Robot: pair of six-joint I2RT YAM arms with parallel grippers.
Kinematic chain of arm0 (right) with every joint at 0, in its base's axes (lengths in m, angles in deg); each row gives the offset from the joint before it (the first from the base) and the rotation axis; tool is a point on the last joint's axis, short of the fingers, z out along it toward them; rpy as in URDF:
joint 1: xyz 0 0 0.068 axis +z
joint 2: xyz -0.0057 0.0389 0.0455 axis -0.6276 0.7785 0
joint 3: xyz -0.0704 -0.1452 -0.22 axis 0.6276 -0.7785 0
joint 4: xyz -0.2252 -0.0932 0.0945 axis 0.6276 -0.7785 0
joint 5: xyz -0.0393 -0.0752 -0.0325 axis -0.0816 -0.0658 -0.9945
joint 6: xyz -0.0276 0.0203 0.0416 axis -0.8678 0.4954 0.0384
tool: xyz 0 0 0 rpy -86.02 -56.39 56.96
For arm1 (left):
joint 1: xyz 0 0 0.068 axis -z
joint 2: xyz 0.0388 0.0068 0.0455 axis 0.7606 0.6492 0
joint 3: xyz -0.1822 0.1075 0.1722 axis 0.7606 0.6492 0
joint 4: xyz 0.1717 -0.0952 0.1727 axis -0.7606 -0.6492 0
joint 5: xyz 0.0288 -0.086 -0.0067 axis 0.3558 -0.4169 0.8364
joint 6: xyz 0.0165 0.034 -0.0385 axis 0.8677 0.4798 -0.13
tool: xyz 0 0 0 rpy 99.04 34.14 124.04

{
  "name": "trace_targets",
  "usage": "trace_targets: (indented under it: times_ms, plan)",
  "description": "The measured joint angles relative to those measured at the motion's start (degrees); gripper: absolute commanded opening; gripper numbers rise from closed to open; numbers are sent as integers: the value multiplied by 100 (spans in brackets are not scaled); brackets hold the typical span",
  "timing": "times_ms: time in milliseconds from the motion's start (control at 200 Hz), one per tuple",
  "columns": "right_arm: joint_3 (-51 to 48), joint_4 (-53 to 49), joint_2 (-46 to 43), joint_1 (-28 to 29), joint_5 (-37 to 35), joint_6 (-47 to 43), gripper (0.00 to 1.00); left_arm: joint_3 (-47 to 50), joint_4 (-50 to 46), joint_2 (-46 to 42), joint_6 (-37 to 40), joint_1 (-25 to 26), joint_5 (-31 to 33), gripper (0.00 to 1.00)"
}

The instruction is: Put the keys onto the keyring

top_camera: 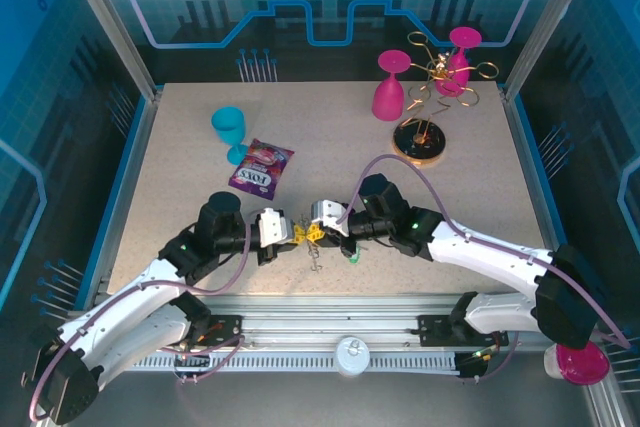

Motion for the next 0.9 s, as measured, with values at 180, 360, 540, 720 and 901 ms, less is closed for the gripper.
trace_targets:
  times_ms: [180, 360, 540, 720, 901]
  plan:
    - [44, -505, -214, 2, -474, -306, 26, 0, 42, -2, 203, 2, 129, 0]
    - [249, -1001, -223, 2, -739, -562, 26, 0, 37, 4, 328, 20, 203, 0]
    - [393, -1060, -133, 17, -745, -619, 24, 0, 31, 26, 411, 57, 245, 0]
    - [404, -1049, 9, 103, -721, -619, 20, 0, -2, 61, 433, 66, 256, 0]
    - [404, -1040, 83, 114, -708, -616, 17, 0, -4, 76, 431, 72, 269, 0]
